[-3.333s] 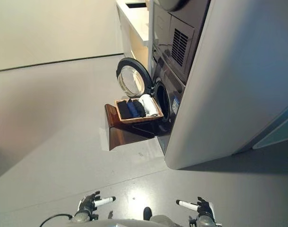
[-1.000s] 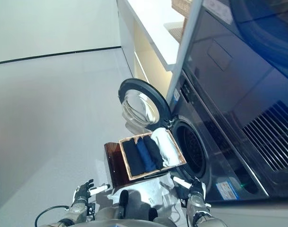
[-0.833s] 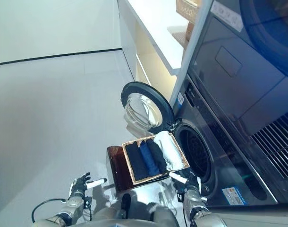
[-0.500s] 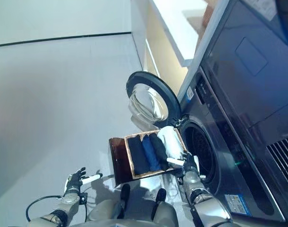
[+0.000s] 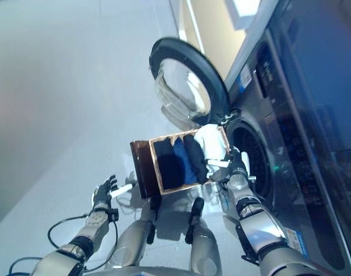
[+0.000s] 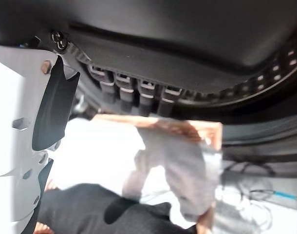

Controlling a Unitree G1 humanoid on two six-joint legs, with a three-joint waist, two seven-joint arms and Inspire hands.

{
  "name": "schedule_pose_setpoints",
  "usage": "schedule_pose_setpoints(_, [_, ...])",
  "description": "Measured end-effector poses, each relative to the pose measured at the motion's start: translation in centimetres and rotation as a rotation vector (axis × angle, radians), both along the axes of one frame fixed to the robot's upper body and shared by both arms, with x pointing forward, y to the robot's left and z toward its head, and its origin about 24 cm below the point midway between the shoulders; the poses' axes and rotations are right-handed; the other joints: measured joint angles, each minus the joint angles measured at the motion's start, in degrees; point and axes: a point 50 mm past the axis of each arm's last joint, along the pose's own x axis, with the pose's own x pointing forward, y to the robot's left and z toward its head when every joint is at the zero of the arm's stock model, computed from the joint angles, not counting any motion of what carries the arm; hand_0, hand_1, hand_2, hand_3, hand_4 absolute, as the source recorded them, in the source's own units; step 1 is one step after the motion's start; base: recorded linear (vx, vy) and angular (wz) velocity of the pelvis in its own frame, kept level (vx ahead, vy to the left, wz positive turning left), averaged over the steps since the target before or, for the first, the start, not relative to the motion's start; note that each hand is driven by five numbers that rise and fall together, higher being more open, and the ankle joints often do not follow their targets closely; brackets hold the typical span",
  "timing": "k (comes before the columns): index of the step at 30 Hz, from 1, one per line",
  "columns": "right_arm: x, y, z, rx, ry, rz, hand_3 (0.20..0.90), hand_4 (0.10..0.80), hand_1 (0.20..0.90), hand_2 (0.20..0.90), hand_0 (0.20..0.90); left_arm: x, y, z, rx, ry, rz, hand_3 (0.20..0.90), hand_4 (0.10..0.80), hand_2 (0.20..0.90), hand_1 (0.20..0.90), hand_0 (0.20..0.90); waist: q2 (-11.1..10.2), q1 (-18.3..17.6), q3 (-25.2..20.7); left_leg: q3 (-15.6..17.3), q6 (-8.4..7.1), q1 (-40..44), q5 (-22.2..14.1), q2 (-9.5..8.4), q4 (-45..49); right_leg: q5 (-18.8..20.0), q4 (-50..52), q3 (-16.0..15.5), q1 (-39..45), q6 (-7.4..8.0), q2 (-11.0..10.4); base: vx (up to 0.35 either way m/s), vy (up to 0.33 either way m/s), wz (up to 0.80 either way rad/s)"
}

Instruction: Pick up the clothes and place them into the washing machine

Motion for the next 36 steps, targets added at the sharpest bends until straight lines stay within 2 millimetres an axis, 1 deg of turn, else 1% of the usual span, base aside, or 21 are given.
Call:
schedule_pose_setpoints(1, [1.2, -0.3, 1.8, -0.031, -0.043, 0.0, 0.9, 0.8, 0.9, 0.9, 0.9, 1.2, -0.2, 1.7, -0.005, -0.096, 0.004, 0.9, 0.8, 0.9, 0.9, 0.9, 0.15, 0.08, 0.93, -0.25, -0.14, -3.74, -1.75, -0.46, 4.51, -1.75, 4.41, 0.22, -3.76, -0.07, -0.66, -0.083, 0.03, 0.07])
schedule_pose_setpoints(2, [2.2, -1.3, 3.9, -0.067, -0.096, -0.024, 0.9, 0.8, 0.9, 0.9, 0.9, 2.5, -0.6, 3.4, -0.01, -0.193, -0.012, 0.9, 0.8, 0.9, 0.9, 0.9, 0.65, 0.56, 2.76, -0.4, 0.2, -5.87, -2.67, -0.7, 7.15, -2.74, 7.28, 0.52, -5.9, -0.12, -1.07, -0.009, 0.018, 0.09])
schedule_pose_setpoints(3, [2.5, -1.8, 4.7, -0.082, -0.118, -0.04, 0.9, 0.8, 0.9, 0.9, 0.9, 3.2, -0.8, 4.2, -0.015, -0.231, -0.018, 0.9, 0.8, 0.9, 0.9, 0.9, 0.94, 0.99, 3.38, -0.46, 0.21, -6.63, -2.66, -0.95, 7.68, -2.8, 8.0, 0.53, -6.66, -0.17, -1.2, -0.018, 0.028, 0.13])
schedule_pose_setpoints(4, [3.0, -2.5, 6.0, -0.101, -0.141, -0.063, 0.9, 0.8, 0.9, 0.9, 0.9, 3.9, -1.1, 5.6, -0.029, -0.302, -0.017, 0.9, 0.8, 0.9, 0.9, 0.9, 1.19, 1.29, 3.98, -0.48, 0.19, -7.95, -2.67, -1.05, 8.6, -3.22, 9.32, 0.55, -8.04, -0.25, -1.49, -0.014, 0.038, 0.11])
schedule_pose_setpoints(6, [3.5, -2.7, 7.0, -0.119, -0.157, -0.073, 0.9, 0.8, 0.9, 0.9, 0.9, 3.8, -1.0, 6.6, -0.047, -0.36, -0.001, 0.9, 0.8, 0.9, 0.9, 0.9, 1.18, 1.45, 4.35, -0.43, 0.28, -8.66, -3.11, -1.35, 9.64, -4.04, 11.11, 0.99, -9.2, -0.16, -1.99, -0.006, 0.024, 0.04])
schedule_pose_setpoints(7, [3.7, -3.3, 7.8, -0.155, -0.171, -0.095, 0.9, 0.8, 0.9, 0.9, 0.9, 3.6, -1.1, 7.6, -0.061, -0.431, -0.003, 0.9, 0.8, 0.9, 0.9, 0.9, 1.17, 2.01, 4.42, -0.28, 0.11, -9.74, -3.94, -1.52, 11.03, -4.64, 12.15, 1.81, -10.49, -0.04, -2.11, 0.017, 0.051, -0.17])
schedule_pose_setpoints(8, [3.8, -3.9, 8.6, -0.185, -0.185, -0.115, 0.9, 0.8, 0.9, 0.9, 0.9, 3.5, -1.2, 8.1, -0.069, -0.47, -0.004, 0.9, 0.8, 0.9, 0.9, 0.9, 1.22, 2.53, 4.46, 0.3, 0.28, -10.9, -4.37, -1.52, 12.14, -4.68, 13.02, 2.49, -11.76, -0.02, -2.11, 0.022, 0.063, -0.16])
schedule_pose_setpoints(9, [3.9, -4.1, 9.0, -0.203, -0.194, -0.119, 0.9, 0.8, 0.9, 0.9, 0.9, 3.4, -1.0, 8.2, -0.063, -0.475, 0.004, 0.9, 0.8, 0.9, 0.9, 0.9, 1.45, 2.55, 4.51, 0.27, 0.56, -11.66, -4.42, -1.84, 12.87, -4.58, 13.12, 2.56, -12.27, 0.08, -2.12, 0.022, 0.063, -0.1])
schedule_pose_setpoints(12, [3.9, -4.2, 9.3, -0.24, -0.196, -0.119, 0.9, 0.8, 0.9, 0.9, 0.9, 3.1, -0.4, 8.0, -0.042, -0.465, 0.018, 0.9, 0.8, 0.9, 0.9, 0.9, 1.44, 2.43, 4.49, 0.72, 0.75, -12.92, -4.98, -1.85, 13.96, -4.77, 13.41, 3.1, -13.5, -0.11, -2.39, 0.011, 0.051, -0.06])
schedule_pose_setpoints(14, [3.9, -4.6, 9.5, -0.277, -0.173, -0.123, 0.9, 0.8, 0.9, 0.9, 0.9, 2.7, -0.4, 8.3, -0.05, -0.483, 0.022, 0.9, 0.8, 0.9, 0.9, 0.9, 1.43, 2.54, 4.45, 1.96, 1.0, -14.26, -4.97, -2.18, 13.95, -4.3, 13.36, 4.13, -15.3, 0.6, -2.73, 0.013, 0.036, -0.17])
schedule_pose_setpoints(16, [3.8, -4.8, 9.4, -0.287, -0.16, -0.127, 0.9, 0.8, 0.9, 0.9, 0.9, 2.4, -0.4, 8.4, -0.056, -0.491, 0.025, 0.9, 0.8, 0.9, 0.9, 0.9, 1.46, 2.5, 4.43, 2.32, 1.18, -14.76, -4.96, -2.26, 13.96, -3.93, 13.16, 4.52, -15.75, 0.79, -2.76, 0.025, 0.017, -0.09])
schedule_pose_setpoints(18, [3.3, -5.2, 8.7, -0.296, -0.111, -0.149, 0.9, 0.8, 0.9, 0.9, 0.9, 2.2, -0.4, 8.2, -0.058, -0.486, 0.027, 0.9, 0.8, 0.9, 0.9, 0.9, 1.49, 2.61, 4.44, 2.46, 1.57, -14.94, -4.92, -2.43, 13.91, -3.22, 12.67, 4.76, -15.69, 1.06, -2.86, 0.039, 0.024, -0.02])
schedule_pose_setpoints(19, [3.3, -5.3, 8.6, -0.307, -0.104, -0.149, 0.9, 0.8, 0.9, 0.9, 0.9, 2.2, -0.4, 8.4, -0.06, -0.493, 0.031, 0.9, 0.8, 0.9, 0.9, 0.9, 1.49, 2.59, 4.43, 2.47, 1.7, -14.94, -4.84, -2.51, 13.89, -3.09, 12.65, 4.78, -15.69, 1.25, -2.92, 0.0, 0.0, 0.0])
schedule_pose_setpoints(24, [3.2, -5.3, 8.6, -0.345, -0.106, -0.152, 0.9, 0.8, 0.9, 0.9, 0.9, 2.3, -0.8, 9.6, -0.079, -0.553, 0.028, 0.9, 0.8, 0.9, 0.9, 0.9, 1.87, 2.92, 4.24, 2.43, 1.87, -15.02, -4.71, -2.59, 13.21, -3.09, 11.96, 4.65, -15.74, 1.26, -3.0, 0.0, 0.0, 0.0])
schedule_pose_setpoints(26, [3.0, -5.7, 8.6, -0.369, -0.099, -0.173, 0.9, 0.8, 0.9, 0.9, 0.9, 2.2, -1.3, 10.8, -0.101, -0.608, 0.024, 0.9, 0.8, 0.9, 0.9, 0.9, 2.66, 3.14, 3.77, 2.43, 1.85, -15.49, -4.42, -2.85, 12.13, -3.23, 11.76, 4.59, -16.64, 1.08, -3.35, 0.004, 0.011, 0.03])
schedule_pose_setpoints(27, [2.9, -6.0, 8.6, -0.377, -0.094, -0.18, 0.9, 0.8, 0.9, 0.9, 0.9, 2.2, -1.4, 11.1, -0.107, -0.623, 0.018, 0.9, 0.8, 0.9, 0.9, 0.9, 3.25, 3.2, 3.48, 2.36, 1.94, -16.03, -4.33, -2.95, 12.06, -3.16, 11.67, 4.55, -17.05, 1.19, -3.43, 0.008, 0.01, 0.05])
schedule_pose_setpoints(28, [2.9, -6.0, 8.6, -0.377, -0.094, -0.18, 0.9, 0.8, 0.9, 0.9, 0.9, 2.2, -1.4, 11.1, -0.107, -0.623, 0.018, 0.9, 0.8, 0.9, 0.9, 0.9, 3.25, 3.2, 3.48, 2.36, 1.94, -16.03, -4.33, -2.95, 12.06, -3.16, 11.67, 4.55, -17.05, 1.19, -3.43, 0.016, 0.015, 0.04])
schedule_pose_setpoints(29, [2.6, -6.4, 8.5, -0.392, -0.071, -0.19, 0.9, 0.8, 0.9, 0.9, 0.9, 2.3, -1.6, 11.7, -0.115, -0.648, 0.017, 0.9, 0.8, 0.9, 0.9, 0.9, 4.38, 3.66, 2.93, 2.36, 2.27, -16.83, -3.83, -3.18, 11.67, -2.91, 11.67, 4.51, -18.06, 1.58, -3.6, 0.0, 0.0, 0.0])
schedule_pose_setpoints(32, [2.3, -6.9, 8.2, -0.4, -0.056, -0.208, 0.9, 0.8, 0.9, 0.9, 0.9, 2.4, -1.8, 12.6, -0.124, -0.687, 0.019, 0.9, 0.8, 0.9, 0.9, 0.9, 6.01, 4.22, 2.6, 2.17, 2.42, -17.31, -3.29, -3.35, 10.75, -2.81, 11.72, 3.79, -18.7, 1.73, -3.89, 0.017, 0.009, 0.1])
schedule_pose_setpoints(35, [2.1, -7.2, 8.4, -0.416, -0.068, -0.236, 0.9, 0.8, 0.9, 0.9, 0.9, 2.4, -2.0, 12.9, -0.117, -0.698, 0.014, 0.9, 0.8, 0.9, 0.9, 0.9, 6.42, 4.41, 2.51, 1.9, 2.4, -17.38, -3.25, -3.39, 10.49, -3.0, 11.71, 3.69, -18.78, 1.67, -3.94, 0.09, -0.007, 0.06])
schedule_pose_setpoints(36, [2.1, -7.3, 8.4, -0.429, -0.066, -0.234, 0.9, 0.8, 0.9, 0.9, 0.9, 2.4, -2.0, 12.9, -0.118, -0.701, 0.014, 0.9, 0.8, 0.9, 0.9, 0.9, 6.44, 4.26, 2.5, 1.65, 1.79, -17.49, -3.65, -3.5, 10.41, -3.8, 12.02, 3.64, -18.9, 1.72, -4.07, 0.122, -0.003, 0.12])
